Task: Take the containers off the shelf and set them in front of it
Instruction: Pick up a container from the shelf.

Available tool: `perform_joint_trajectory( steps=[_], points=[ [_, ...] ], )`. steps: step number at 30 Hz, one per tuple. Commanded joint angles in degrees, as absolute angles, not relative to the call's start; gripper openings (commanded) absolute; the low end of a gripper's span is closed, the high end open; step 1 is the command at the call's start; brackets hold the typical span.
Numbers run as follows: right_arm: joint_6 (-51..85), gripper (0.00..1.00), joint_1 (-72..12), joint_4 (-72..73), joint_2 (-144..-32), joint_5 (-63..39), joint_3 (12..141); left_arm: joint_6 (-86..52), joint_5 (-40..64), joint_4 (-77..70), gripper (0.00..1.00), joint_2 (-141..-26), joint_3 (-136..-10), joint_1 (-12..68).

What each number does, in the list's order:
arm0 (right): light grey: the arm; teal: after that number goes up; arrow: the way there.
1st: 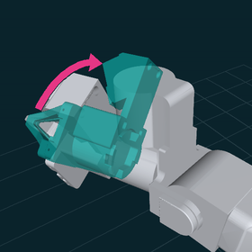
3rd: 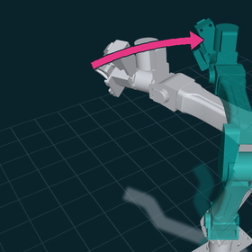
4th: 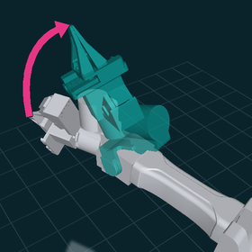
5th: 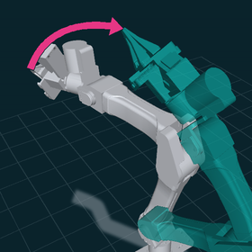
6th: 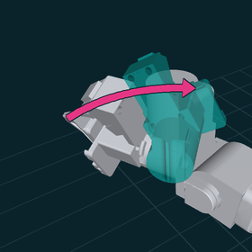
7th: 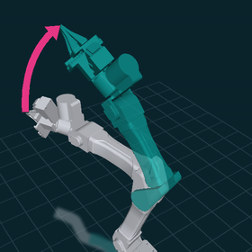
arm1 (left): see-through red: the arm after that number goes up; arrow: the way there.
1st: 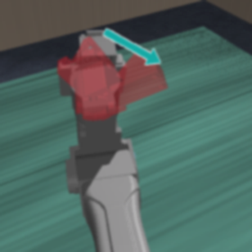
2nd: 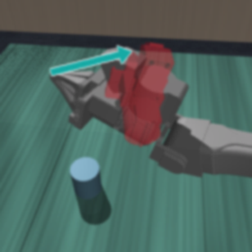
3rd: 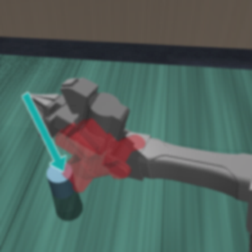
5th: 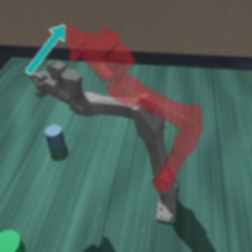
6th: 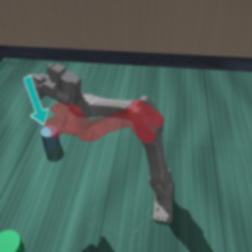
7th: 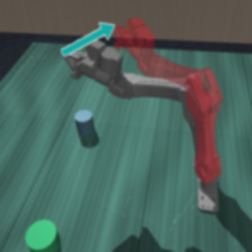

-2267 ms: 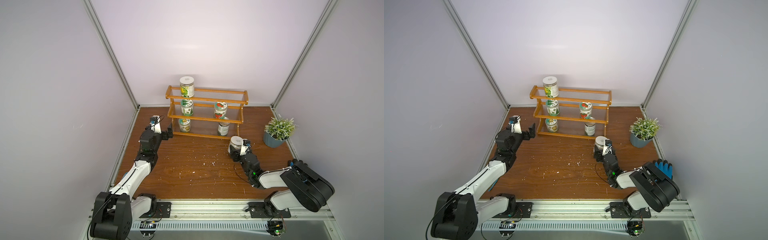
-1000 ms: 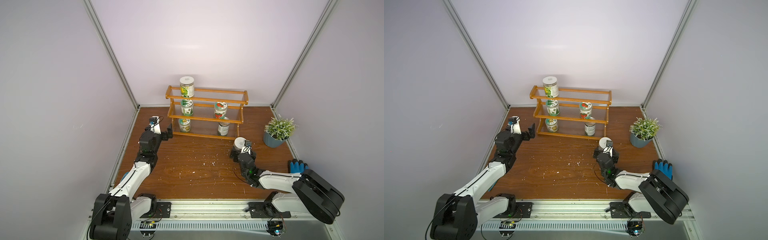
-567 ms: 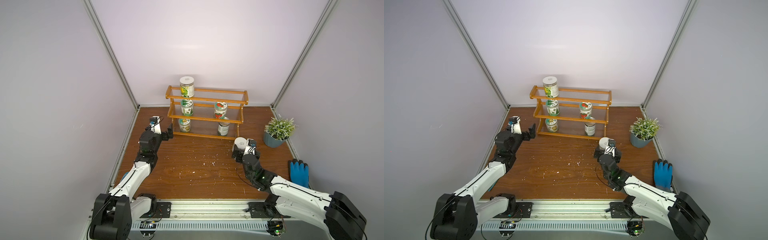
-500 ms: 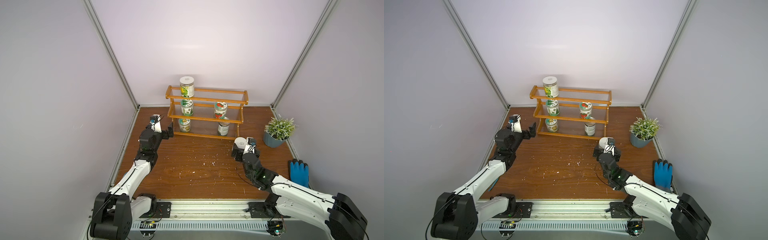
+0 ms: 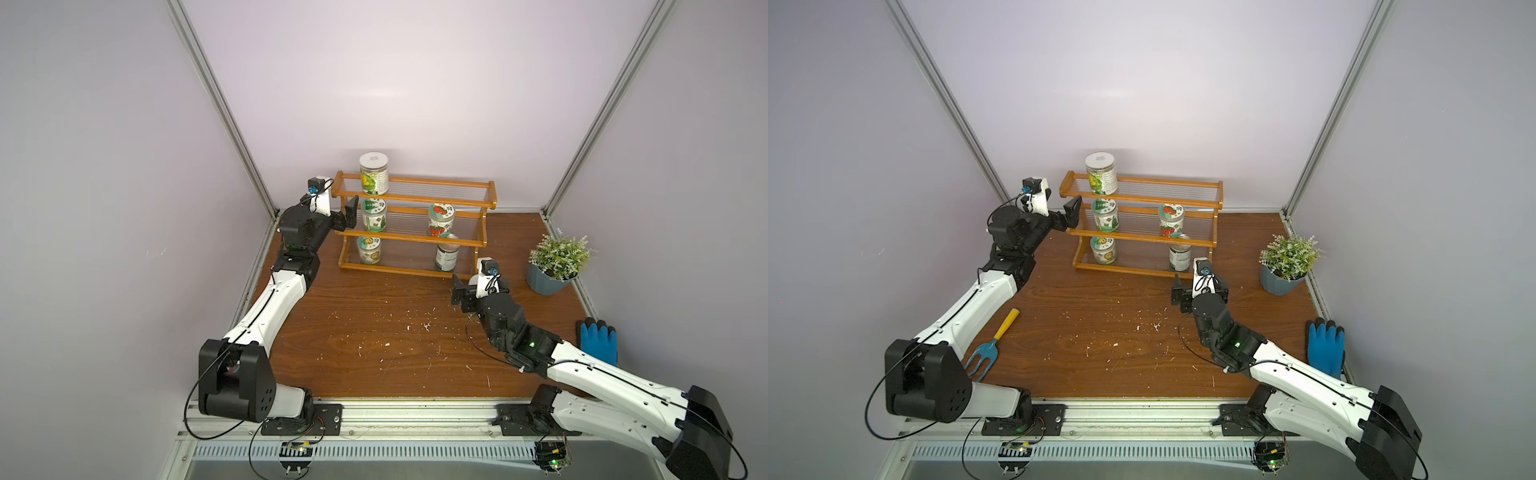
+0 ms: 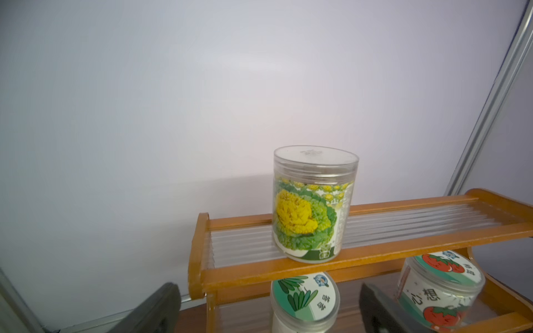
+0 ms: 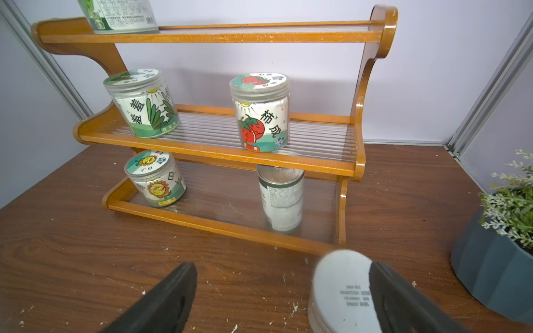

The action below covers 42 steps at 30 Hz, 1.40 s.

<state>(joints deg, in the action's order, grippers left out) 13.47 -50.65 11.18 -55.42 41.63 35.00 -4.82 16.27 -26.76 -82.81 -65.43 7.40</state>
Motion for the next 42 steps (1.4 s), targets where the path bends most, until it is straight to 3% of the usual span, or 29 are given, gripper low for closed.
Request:
perform_joint_trajectory(
  steps=[1, 21, 37, 42],
  points=[
    [11.26, 0.99, -50.71, 13.93, -56.16, 41.42, 37.62, -3.12, 19.78, -27.36, 1.00, -85.66, -68.59, 8.68],
    [11.39, 0.99, -50.36, 15.68, -55.22, 42.08, 37.18, 2.25, 19.42, -22.39, 1.00, -101.47, -90.19, 12.55],
    [11.83, 0.99, -50.06, 16.35, -54.33, 41.85, 36.06, -1.50, 20.45, -20.04, 0.99, -110.66, -101.42, 12.69],
    [12.27, 0.99, -49.71, 15.89, -53.53, 42.06, 35.35, -1.87, 21.51, -19.94, 0.77, -111.36, -102.41, 12.90]
  ],
)
